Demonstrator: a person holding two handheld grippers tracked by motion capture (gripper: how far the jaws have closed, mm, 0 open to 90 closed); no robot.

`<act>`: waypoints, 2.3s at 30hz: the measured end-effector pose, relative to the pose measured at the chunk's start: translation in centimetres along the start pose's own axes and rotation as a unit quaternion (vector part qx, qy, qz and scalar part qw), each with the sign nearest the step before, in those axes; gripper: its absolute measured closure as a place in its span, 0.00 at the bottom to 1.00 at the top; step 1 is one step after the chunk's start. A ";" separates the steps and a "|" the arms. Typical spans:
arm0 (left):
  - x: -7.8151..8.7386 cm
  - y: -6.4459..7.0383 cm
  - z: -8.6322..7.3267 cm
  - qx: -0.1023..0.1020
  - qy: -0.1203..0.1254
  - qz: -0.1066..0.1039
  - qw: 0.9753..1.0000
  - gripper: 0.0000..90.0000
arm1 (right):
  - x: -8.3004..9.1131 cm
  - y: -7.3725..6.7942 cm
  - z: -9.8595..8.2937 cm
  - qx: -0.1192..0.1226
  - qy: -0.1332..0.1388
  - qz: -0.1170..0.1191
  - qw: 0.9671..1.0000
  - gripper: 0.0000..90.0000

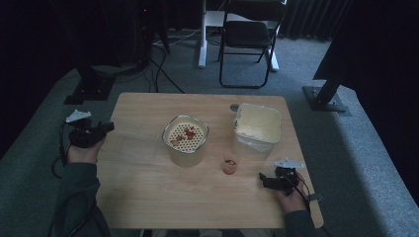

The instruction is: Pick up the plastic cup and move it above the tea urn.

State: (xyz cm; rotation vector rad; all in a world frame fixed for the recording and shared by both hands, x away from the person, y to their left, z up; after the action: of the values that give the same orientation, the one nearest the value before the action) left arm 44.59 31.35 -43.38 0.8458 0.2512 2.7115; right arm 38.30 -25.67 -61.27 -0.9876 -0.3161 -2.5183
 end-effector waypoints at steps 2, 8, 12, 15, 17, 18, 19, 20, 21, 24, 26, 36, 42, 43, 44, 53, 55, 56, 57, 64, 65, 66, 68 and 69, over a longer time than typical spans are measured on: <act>-0.1 -0.4 1.5 0.006 0.007 0.008 1.000 0.97 | 0.0 0.0 0.0 0.000 0.000 0.000 1.000 0.15; -0.9 0.5 4.8 0.008 0.016 0.001 1.000 0.97 | 0.0 0.0 0.0 0.000 0.000 0.000 1.000 0.15; -1.5 2.1 6.8 0.009 0.025 -0.010 1.000 0.97 | 0.0 0.0 0.0 0.000 0.000 0.000 1.000 0.15; -1.9 3.9 8.1 0.002 0.029 -0.023 0.999 0.97 | 0.0 0.0 0.0 -0.001 0.000 0.000 1.000 0.15; -2.4 5.4 8.8 -0.004 0.031 -0.031 0.999 0.97 | 0.0 0.0 0.0 0.000 0.000 0.000 1.000 0.15; -2.7 6.2 9.2 -0.006 0.032 -0.035 0.999 0.97 | 0.0 0.0 0.0 0.000 0.000 0.000 1.000 0.15; -3.1 7.0 9.5 -0.008 0.033 -0.039 0.999 0.97 | 0.0 0.0 0.0 0.000 0.000 0.000 1.000 0.15; -3.4 7.9 9.7 -0.011 0.032 -0.042 0.999 0.97 | 0.0 0.0 0.0 0.000 0.000 0.000 1.000 0.15; -3.8 8.8 10.0 -0.014 0.032 -0.046 0.998 0.97 | 0.0 0.0 0.0 0.000 0.000 0.000 1.000 0.15; -4.8 11.4 10.6 -0.022 0.032 -0.056 0.998 0.97 | 0.0 0.0 0.0 -0.001 0.001 0.000 1.000 0.15; -5.7 13.4 11.0 -0.033 0.029 -0.058 0.997 0.97 | 0.0 0.0 0.0 0.000 0.001 0.000 1.000 0.15; -10.1 22.2 10.9 -0.065 0.010 -0.087 0.994 0.96 | 0.0 0.0 0.0 0.001 0.001 0.000 1.000 0.15; -12.6 26.4 10.3 -0.079 -0.009 -0.099 0.992 0.96 | 0.0 0.0 0.0 0.001 0.001 0.001 1.000 0.15; -13.0 26.9 10.2 -0.081 -0.011 -0.100 0.992 0.97 | 0.0 0.0 0.0 0.001 0.000 0.001 1.000 0.15; -13.3 27.5 10.1 -0.082 -0.012 -0.100 0.991 0.97 | 0.1 0.0 0.0 0.001 0.000 0.001 1.000 0.15; -15.9 31.0 9.0 -0.080 -0.027 -0.100 0.991 0.96 | 0.1 -0.1 -0.1 0.003 0.001 0.002 1.000 0.15; -16.3 31.5 8.9 -0.070 -0.028 -0.099 0.992 0.96 | 0.1 -0.1 -0.1 0.003 0.001 0.002 1.000 0.15; -16.5 31.7 8.9 -0.058 -0.028 -0.098 0.993 0.95 | 0.1 -0.1 -0.1 0.002 0.001 0.003 1.000 0.15; -16.7 31.9 8.9 -0.043 -0.028 -0.110 0.993 0.94 | 0.1 -0.1 -0.1 0.003 0.001 0.002 1.000 0.15; -16.7 33.2 8.3 -0.033 -0.024 -0.176 0.983 0.75 | 0.2 -0.1 -0.1 0.002 0.001 0.003 1.000 0.15; -16.6 32.9 8.4 -0.035 -0.022 -0.174 0.984 0.75 | 0.2 -0.1 -0.1 0.002 0.001 0.003 1.000 0.15; -16.4 32.6 8.3 -0.038 -0.023 -0.171 0.984 0.74 | 0.2 -0.1 -0.1 0.001 0.000 0.003 1.000 0.15; -16.1 32.0 8.4 -0.044 -0.022 -0.168 0.985 0.74 | 0.2 -0.1 -0.1 0.002 0.000 0.002 1.000 0.15; -15.9 31.7 8.4 -0.046 -0.020 -0.166 0.985 0.74 | 0.2 -0.1 -0.1 0.002 0.001 0.002 1.000 0.15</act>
State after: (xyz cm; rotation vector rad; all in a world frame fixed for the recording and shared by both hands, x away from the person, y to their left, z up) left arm 54.93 -2.99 -37.09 0.7552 0.2326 2.3744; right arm 38.07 -25.67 -61.26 -0.9838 -0.3178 -2.5132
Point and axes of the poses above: each handheld gripper's, and its own axes: x roughly backward along the jaws, z roughly out of its top, y roughly to its right, the point moved 9 cm from there along -x, roughly forward along the jaws, and after that the axes turned 5 degrees about x, right-handed, at the moved point
